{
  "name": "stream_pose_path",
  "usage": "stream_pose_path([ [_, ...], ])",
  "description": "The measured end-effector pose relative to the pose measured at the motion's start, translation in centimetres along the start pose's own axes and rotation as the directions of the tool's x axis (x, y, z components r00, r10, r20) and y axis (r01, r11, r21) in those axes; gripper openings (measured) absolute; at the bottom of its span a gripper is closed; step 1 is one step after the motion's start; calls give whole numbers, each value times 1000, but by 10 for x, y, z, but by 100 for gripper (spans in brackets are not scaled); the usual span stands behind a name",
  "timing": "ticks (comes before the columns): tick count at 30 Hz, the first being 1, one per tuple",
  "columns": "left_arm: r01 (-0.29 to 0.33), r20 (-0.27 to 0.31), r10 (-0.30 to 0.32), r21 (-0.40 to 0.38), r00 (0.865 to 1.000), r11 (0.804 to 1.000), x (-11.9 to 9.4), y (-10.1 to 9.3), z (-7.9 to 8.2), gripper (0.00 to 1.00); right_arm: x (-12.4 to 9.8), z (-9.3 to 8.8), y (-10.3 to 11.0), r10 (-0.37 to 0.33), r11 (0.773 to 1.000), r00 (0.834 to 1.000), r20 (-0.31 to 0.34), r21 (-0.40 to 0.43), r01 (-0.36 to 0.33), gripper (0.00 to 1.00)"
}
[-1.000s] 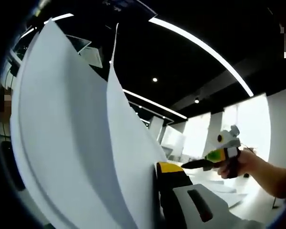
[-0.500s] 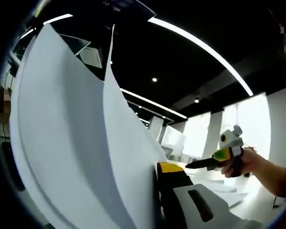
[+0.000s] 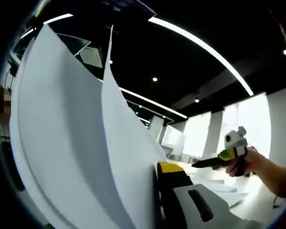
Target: Organize the stack of printing papers by aligning and flattening the scattered papers on the table
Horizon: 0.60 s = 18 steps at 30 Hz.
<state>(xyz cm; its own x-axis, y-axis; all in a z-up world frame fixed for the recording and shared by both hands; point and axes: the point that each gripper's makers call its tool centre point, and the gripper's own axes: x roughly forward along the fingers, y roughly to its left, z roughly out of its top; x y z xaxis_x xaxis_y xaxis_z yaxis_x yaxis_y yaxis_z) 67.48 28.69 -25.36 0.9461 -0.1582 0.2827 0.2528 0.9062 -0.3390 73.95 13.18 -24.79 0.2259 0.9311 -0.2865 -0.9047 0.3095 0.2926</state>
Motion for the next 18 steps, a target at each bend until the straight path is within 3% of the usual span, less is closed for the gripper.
stream_pose_path([
  [18, -1, -2, 1, 0, 1000, 1000, 0, 0, 0, 9, -14, -7, -2, -18, 1000, 1000, 10, 4, 18, 90],
])
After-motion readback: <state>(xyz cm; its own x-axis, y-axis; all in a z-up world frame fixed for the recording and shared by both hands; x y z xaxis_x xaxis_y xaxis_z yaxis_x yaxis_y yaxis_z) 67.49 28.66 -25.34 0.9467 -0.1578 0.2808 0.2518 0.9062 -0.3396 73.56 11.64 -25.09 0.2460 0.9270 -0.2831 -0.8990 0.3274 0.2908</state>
